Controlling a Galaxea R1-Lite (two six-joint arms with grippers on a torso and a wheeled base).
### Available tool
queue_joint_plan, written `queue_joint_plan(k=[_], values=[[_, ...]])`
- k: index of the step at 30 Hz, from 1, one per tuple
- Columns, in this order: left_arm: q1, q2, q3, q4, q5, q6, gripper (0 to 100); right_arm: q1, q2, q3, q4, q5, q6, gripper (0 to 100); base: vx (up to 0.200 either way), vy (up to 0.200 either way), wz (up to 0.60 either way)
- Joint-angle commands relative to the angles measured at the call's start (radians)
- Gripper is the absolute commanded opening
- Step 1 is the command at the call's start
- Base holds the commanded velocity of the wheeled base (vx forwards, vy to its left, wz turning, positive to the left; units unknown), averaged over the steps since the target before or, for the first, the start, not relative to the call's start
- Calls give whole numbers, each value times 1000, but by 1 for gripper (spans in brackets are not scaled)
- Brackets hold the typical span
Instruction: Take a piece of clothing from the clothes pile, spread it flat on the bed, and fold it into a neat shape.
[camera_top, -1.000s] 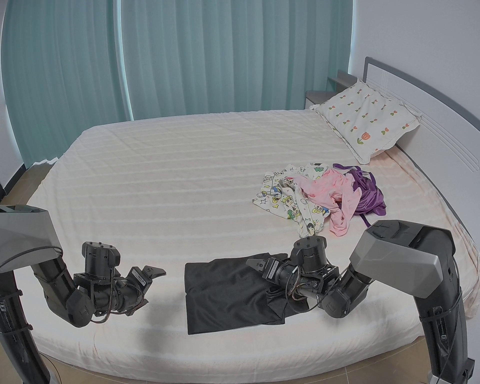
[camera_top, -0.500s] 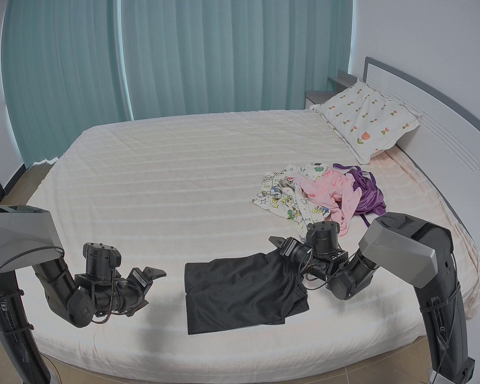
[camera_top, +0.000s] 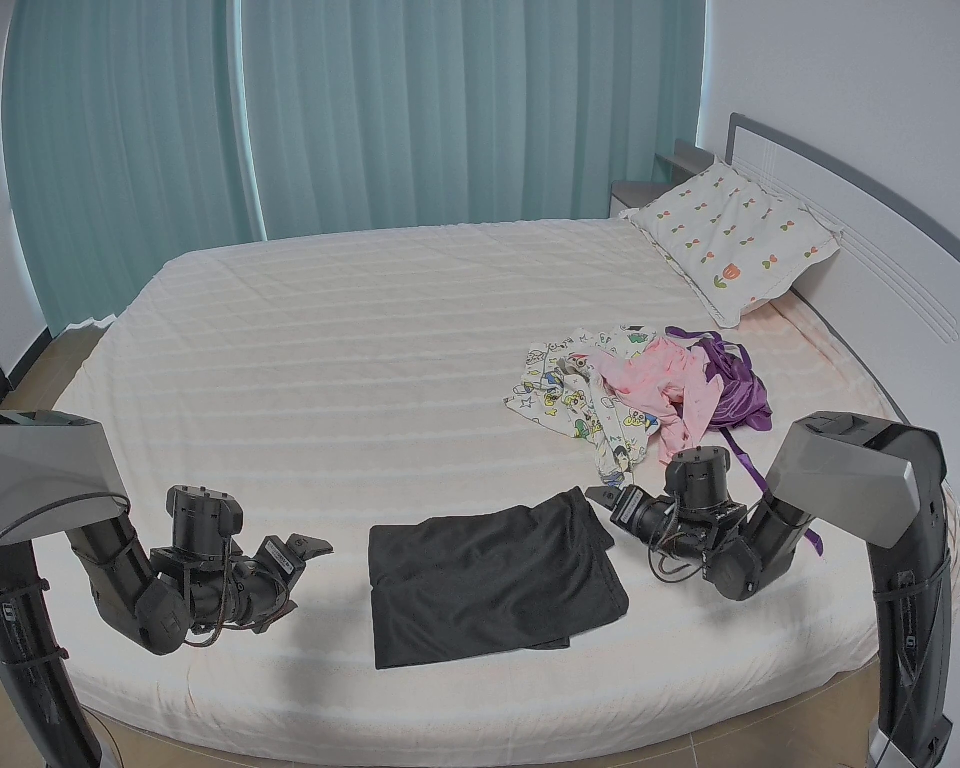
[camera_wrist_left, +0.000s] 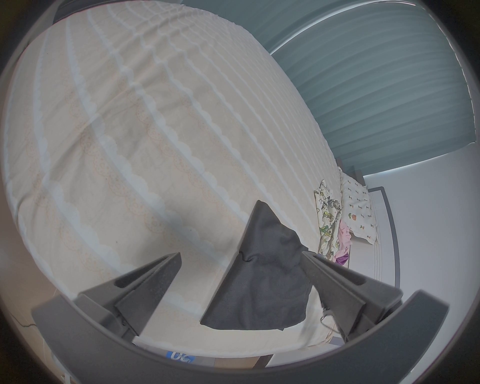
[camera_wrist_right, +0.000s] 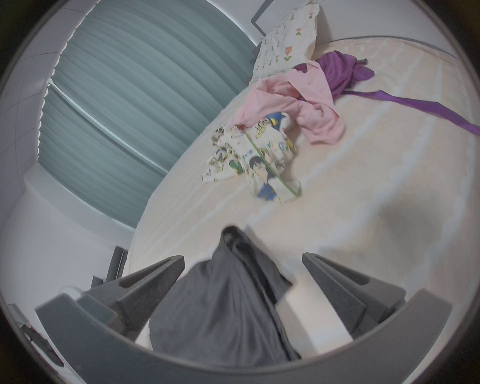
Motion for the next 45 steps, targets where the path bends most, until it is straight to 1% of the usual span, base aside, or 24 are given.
queue_joint_plan(k=[1,2,3,4,5,7,9,13,14,16,22,29,30,35,36,37,38,39,40,41,45], values=[[0,2,0,0,-1,0,100,21,-142,256,-13,116,-29,100,0,0,0],[0,2,0,0,-1,0,100,20,-136,282,-26,122,-60,100,0,0,0],[0,2,0,0,-1,0,100,18,-136,286,-27,124,-64,100,0,0,0],[0,2,0,0,-1,0,100,11,-122,335,-52,148,-141,100,0,0,0],[0,2,0,0,-1,0,100,6,-118,363,-61,187,-172,100,0,0,0],[0,2,-2,0,-1,0,100,3,-121,397,-75,246,-201,100,0,0,0],[0,2,-2,0,-1,1,100,7,-116,411,-87,274,-208,100,0,0,0],[0,4,-3,0,-1,1,100,14,-101,403,-88,279,-222,100,0,0,0],[0,7,-5,0,-1,1,100,17,-93,392,-84,279,-242,100,0,0,0],[0,8,-5,-2,0,1,100,20,-87,377,-78,279,-254,100,0,0,0],[0,8,-6,0,0,1,100,-2,-53,325,-65,279,-258,100,0,0,0],[0,10,-8,-2,0,1,100,7,-40,297,-47,277,-270,100,0,0,0],[0,10,-8,-2,0,1,100,9,-37,291,-35,277,-284,0,0,0,0],[0,8,-8,0,0,1,100,11,-40,300,-18,269,-317,0,0,0,0],[0,8,-8,0,0,1,100,9,-40,311,-13,266,-357,0,0,0,0],[0,8,-8,-2,0,1,100,4,-37,322,-12,245,-408,0,0,0,0],[0,8,-8,-2,0,1,100,4,-37,326,-9,225,-425,0,0,0,0],[0,8,-8,0,0,0,100,4,-37,328,-7,187,-440,0,0,0,0],[1,8,-8,0,0,0,100,6,-40,335,-6,164,-442,0,0,0,0],[0,8,-8,0,0,0,100,6,-41,342,-4,156,-442,0,0,0,0],[0,8,-8,0,0,0,100,-2,-66,375,7,153,-446,0,0,0,0]])
